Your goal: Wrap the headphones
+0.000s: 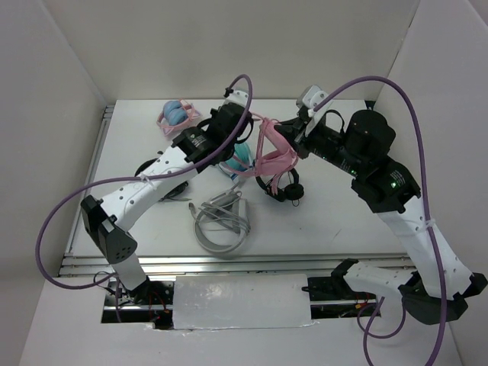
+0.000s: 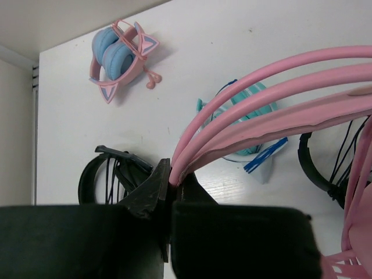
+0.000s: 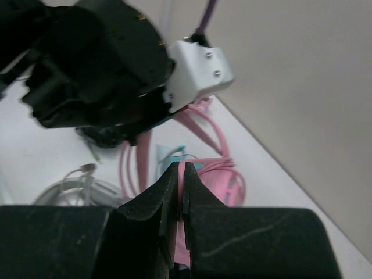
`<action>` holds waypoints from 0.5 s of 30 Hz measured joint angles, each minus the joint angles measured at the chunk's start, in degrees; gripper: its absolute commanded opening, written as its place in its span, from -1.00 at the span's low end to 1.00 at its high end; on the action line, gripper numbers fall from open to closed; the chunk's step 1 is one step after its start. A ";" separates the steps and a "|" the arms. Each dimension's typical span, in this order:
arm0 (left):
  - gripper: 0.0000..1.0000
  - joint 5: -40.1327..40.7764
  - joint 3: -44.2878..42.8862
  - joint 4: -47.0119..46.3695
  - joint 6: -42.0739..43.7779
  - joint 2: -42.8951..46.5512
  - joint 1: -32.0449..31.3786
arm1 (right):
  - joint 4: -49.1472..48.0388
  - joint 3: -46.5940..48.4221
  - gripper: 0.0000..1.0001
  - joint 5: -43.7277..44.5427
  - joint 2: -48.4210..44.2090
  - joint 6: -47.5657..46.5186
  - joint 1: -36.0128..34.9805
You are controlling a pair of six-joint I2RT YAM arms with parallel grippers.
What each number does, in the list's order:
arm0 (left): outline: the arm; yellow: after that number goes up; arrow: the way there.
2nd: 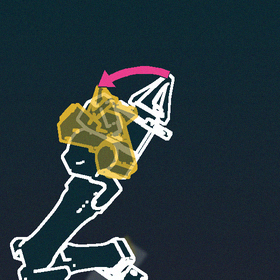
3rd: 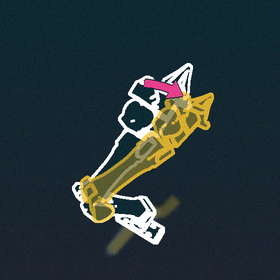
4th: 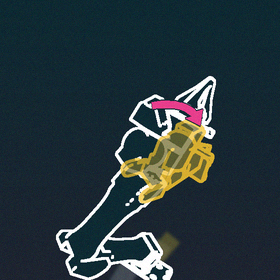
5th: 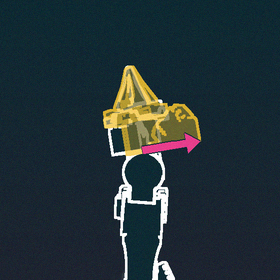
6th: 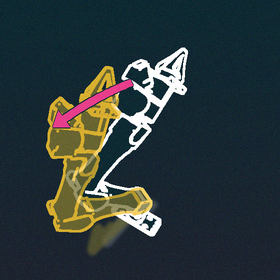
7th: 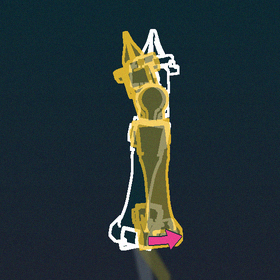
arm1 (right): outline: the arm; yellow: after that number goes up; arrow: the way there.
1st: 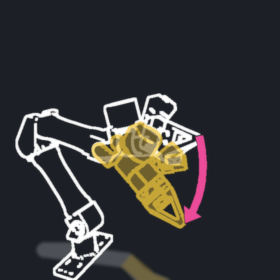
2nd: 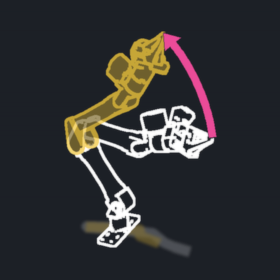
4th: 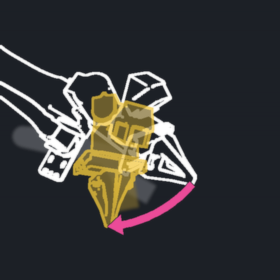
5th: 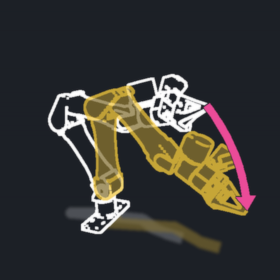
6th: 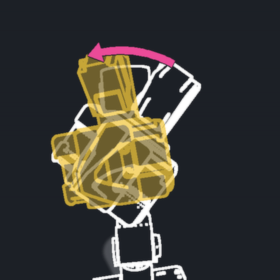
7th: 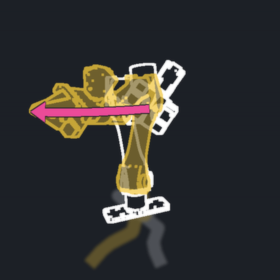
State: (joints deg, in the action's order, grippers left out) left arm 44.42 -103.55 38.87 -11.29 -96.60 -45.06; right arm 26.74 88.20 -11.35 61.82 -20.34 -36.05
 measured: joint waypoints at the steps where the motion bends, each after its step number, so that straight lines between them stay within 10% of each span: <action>1: -1.00 -0.42 -1.53 0.96 -1.01 -0.81 0.33 | 0.33 -0.11 -0.94 -1.66 -0.28 1.46 0.00; 15: -1.00 -8.31 -9.16 6.86 -8.92 -1.03 7.65 | -5.03 -7.82 -0.66 -5.33 0.22 15.02 -1.36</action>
State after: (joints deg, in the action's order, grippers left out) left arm 36.12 -112.71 45.74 -20.21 -97.62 -37.41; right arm 21.71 80.38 -16.69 62.04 -5.32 -37.41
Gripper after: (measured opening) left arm 0.094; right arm 0.131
